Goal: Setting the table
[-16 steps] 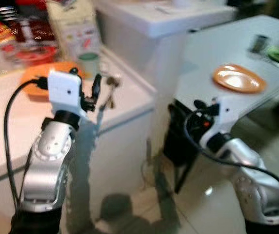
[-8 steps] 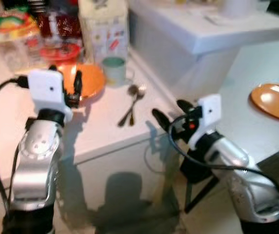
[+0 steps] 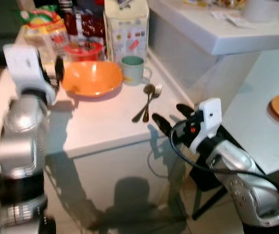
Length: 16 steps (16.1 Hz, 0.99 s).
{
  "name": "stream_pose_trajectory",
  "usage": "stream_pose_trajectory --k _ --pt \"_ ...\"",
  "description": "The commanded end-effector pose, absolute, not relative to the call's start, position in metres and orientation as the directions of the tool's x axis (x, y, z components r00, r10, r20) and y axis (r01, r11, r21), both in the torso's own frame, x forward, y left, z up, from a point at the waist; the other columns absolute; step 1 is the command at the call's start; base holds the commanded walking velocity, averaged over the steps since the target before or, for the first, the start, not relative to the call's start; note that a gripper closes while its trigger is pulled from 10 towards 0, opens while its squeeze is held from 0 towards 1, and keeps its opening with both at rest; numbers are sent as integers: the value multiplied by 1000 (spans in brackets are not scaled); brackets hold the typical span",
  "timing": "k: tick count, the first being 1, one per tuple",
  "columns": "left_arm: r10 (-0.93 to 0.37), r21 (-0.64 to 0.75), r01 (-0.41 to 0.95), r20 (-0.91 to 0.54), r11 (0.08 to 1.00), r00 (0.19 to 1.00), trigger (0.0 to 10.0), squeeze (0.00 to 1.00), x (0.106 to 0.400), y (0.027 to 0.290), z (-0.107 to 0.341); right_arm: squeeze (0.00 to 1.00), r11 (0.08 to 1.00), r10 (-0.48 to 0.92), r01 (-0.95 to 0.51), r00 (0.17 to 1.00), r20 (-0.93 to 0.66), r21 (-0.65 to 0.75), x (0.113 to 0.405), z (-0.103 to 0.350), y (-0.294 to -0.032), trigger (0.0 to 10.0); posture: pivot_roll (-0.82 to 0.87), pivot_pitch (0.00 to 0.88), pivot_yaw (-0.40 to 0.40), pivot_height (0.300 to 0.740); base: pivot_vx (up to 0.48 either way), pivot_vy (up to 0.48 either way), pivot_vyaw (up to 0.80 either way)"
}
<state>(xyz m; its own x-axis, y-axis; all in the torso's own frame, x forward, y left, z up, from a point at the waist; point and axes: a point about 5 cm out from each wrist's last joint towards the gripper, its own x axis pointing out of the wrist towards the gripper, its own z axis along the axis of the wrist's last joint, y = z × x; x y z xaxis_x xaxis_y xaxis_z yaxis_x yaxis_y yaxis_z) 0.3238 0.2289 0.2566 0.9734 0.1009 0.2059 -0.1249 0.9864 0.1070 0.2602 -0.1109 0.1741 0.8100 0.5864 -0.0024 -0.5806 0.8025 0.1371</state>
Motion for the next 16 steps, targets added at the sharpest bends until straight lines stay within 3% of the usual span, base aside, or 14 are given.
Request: stream_pose_trajectory --k 1,2,8,11,16 --pt "70 87 -79 108 993 992 10000 1000 333 230 247 0 781 612 -606 791 7 150 256 179 -111 10000 62 0 -14 740 0 0 0" --pt "79 30 -81 66 996 995 10000 0 346 240 249 0 752 644 -635 765 6 180 254 181 -108 10000 58 0 -10 740 0 0 0" --pt "101 -230 -134 -148 964 984 10000 0 378 271 231 0 704 699 -683 715 -18 197 249 182 -103 10000 54 0 -6 740 0 0 0" --pt "-8 -460 -68 -162 885 987 10000 0 388 268 228 0 699 705 -686 708 -34 202 247 182 -104 10000 46 0 -3 740 0 0 0" --pt "-73 -489 -39 -208 871 975 10000 0 393 265 222 0 693 713 -690 699 -55 206 246 180 -105 10000 44 0 -4 740 0 0 0"
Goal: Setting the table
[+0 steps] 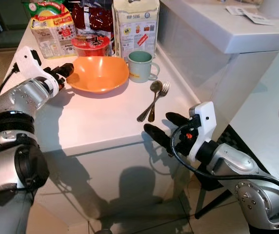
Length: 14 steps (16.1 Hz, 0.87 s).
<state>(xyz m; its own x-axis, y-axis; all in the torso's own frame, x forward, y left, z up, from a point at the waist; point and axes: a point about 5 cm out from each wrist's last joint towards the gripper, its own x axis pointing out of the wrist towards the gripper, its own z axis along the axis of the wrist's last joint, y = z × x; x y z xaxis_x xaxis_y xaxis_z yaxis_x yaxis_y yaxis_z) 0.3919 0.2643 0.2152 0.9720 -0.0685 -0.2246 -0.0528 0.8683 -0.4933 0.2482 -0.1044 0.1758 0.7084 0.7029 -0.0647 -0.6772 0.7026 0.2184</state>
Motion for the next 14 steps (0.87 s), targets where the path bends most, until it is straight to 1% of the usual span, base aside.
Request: stream_pose_trajectory --k 1,2,4,6,8,10,11,12,13,14 --pt "-85 -471 -39 -239 881 967 10000 0 393 263 216 0 687 719 -697 692 -60 206 246 180 -104 10000 43 0 -5 740 0 0 0" --pt "-85 -472 -59 -277 880 957 10000 0 393 260 209 0 677 730 -707 680 -63 206 245 180 -102 10000 43 0 -5 740 0 0 0" --pt "-108 -506 -54 -285 861 952 10000 0 394 256 205 0 665 741 -717 668 -69 207 244 179 -101 10000 41 0 -6 740 0 0 0" --pt "-126 -532 -43 -278 846 952 10000 0 395 254 204 0 657 749 -726 658 -74 204 243 179 -100 10000 38 0 -6 740 0 0 0" --pt "-118 -528 -35 -254 849 960 10000 0 396 253 204 0 655 752 -729 654 -78 200 243 178 -100 10000 37 0 -6 740 0 0 0" --pt "-111 -565 -50 -247 823 963 10000 0 396 252 200 0 650 757 -735 649 -82 193 242 178 -98 10000 37 0 -6 740 0 0 0" --pt "-114 -567 -46 -244 822 963 6157 0 396 251 200 0 649 758 -737 647 -82 191 241 178 -98 10000 33 0 -6 740 0 0 0" --pt "-121 -574 -39 -238 818 964 2039 0 397 249 200 0 648 759 -738 646 -83 189 240 178 -97 10000 33 0 -6 740 0 0 0" --pt "-126 -581 -33 -232 813 964 0 0 398 247 200 0 648 759 -738 645 -84 187 239 178 -97 10000 31 0 -4 740 0 0 0" --pt "-130 -583 -30 -230 812 965 0 0 398 247 200 0 648 759 -738 645 -84 186 239 178 -97 10000 31 0 -4 740 0 0 0"
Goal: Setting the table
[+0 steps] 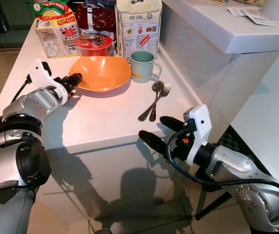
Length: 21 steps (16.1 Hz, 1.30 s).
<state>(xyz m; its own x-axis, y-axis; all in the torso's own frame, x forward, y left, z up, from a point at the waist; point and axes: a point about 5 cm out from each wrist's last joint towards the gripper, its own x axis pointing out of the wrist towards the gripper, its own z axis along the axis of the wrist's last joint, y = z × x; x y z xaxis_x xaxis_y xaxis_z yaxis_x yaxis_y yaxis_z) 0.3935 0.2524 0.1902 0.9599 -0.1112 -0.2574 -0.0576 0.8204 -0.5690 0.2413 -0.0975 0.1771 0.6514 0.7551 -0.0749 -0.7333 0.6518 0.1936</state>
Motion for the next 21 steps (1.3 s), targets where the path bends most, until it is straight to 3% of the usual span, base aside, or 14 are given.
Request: stream_pose_trajectory --k 1,21 --pt "-137 -592 -22 -222 805 965 0 0 398 245 201 0 649 759 -738 645 -86 185 239 177 -97 10000 31 0 -4 740 0 0 0" --pt "-177 -666 14 -178 746 968 0 0 395 251 207 0 653 756 -738 648 -91 168 240 178 -98 10000 33 0 -2 740 0 0 0"
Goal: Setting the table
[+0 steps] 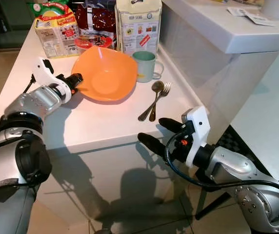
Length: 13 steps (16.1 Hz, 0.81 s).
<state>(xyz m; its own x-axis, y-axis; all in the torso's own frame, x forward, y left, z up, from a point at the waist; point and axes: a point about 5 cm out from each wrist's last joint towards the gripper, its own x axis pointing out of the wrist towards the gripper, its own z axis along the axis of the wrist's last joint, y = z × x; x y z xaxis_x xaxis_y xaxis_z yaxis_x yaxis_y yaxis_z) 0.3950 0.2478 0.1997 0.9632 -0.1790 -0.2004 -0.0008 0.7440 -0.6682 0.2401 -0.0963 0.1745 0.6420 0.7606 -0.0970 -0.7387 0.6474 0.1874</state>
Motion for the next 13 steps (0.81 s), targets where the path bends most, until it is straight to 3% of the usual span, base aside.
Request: stream_pose_trajectory --k 1,5,7,10,12,13 --pt "-179 -672 21 -167 740 970 0 0 395 252 210 0 654 756 -738 649 -89 169 240 178 -98 10000 33 0 -2 740 0 0 0" --pt "-174 -685 84 -64 724 983 0 0 377 270 229 0 648 759 -741 646 -77 174 239 178 -94 10000 50 0 -7 740 0 0 0" --pt "-182 -676 207 108 707 977 0 0 362 268 247 0 674 735 -721 676 -51 160 244 182 -96 10000 50 0 -7 740 0 0 0" --pt "-290 -546 405 288 733 913 0 0 327 233 266 0 728 663 -661 746 62 182 254 197 -103 10000 66 0 -22 740 0 0 0" --pt "-289 -527 443 351 726 891 0 0 306 216 269 0 744 634 -641 766 103 187 256 204 -104 10000 58 0 -21 740 0 0 0" --pt "-306 -496 461 364 736 880 8784 0 293 203 266 0 755 614 -628 778 130 192 257 208 -106 10000 56 0 -27 740 0 0 0"
